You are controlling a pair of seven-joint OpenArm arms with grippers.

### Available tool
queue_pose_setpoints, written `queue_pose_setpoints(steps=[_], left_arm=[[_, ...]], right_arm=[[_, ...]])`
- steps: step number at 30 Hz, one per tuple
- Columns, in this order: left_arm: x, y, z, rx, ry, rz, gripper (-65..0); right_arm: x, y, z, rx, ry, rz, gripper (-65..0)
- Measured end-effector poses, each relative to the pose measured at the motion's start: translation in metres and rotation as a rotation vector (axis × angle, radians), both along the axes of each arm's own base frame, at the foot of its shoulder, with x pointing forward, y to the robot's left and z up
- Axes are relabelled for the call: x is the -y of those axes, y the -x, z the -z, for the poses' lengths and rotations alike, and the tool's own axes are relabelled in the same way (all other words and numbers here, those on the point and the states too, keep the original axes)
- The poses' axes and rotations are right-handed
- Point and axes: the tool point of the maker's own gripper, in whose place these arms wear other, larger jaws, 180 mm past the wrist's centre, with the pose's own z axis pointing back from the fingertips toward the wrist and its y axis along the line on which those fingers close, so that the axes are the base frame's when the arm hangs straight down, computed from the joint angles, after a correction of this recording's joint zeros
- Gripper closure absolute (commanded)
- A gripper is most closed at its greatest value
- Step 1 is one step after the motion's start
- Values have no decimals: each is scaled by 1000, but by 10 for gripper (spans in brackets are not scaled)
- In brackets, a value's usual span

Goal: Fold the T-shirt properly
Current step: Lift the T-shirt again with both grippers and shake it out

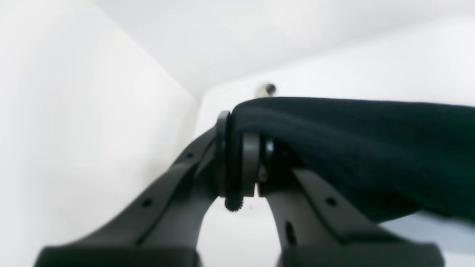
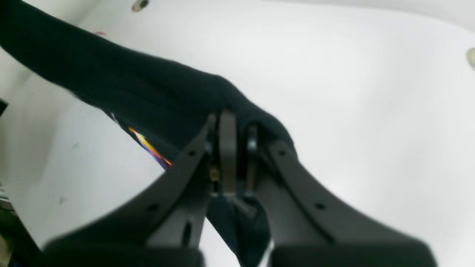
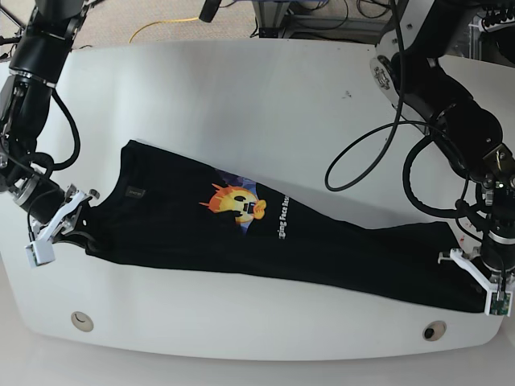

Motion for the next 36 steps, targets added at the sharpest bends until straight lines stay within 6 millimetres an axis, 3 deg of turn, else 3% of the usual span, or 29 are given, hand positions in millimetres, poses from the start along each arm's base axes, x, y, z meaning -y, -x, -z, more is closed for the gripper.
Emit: queue_pose_setpoints(steps=[6,11,14,16,19,23,26,28,31,34,36], left_arm=[[-4,-15,-55,118,-4,-6,-7],[4,-23,-80,158,-40,22,-7],[6,-27,-102,186,-70,22,-7],[12,-29,-119,226,-82,38,-7],[17,-27,-153,303,-83,50,-7],[13,-17,-199,406,-88,33,-7],[12,-10,-223,463,-90,25,-8],[10,-9,-223,454,-83,15,-8],[10,-14,-203,379,-76,4,-6],[20,-24,-171,303,-94,31,-6],[26,-29,-141,236,-87,52,-6]], right_arm=[[7,-37,-36,34,76,-30,0],[2,-60,-80,103,153,-75,0],[10,-72,-104,110,233,-73,0],[9,-79,-127,147,269,-81,0],[5,-84,-178,242,327,-91,0],[6,-81,-236,350,398,-81,0],[7,-75,-268,417,436,-69,0],[10,-71,-274,430,452,-64,0],[13,-66,-267,407,446,-77,0],[16,-65,-236,341,419,-98,0],[18,-62,-204,266,403,-117,0]])
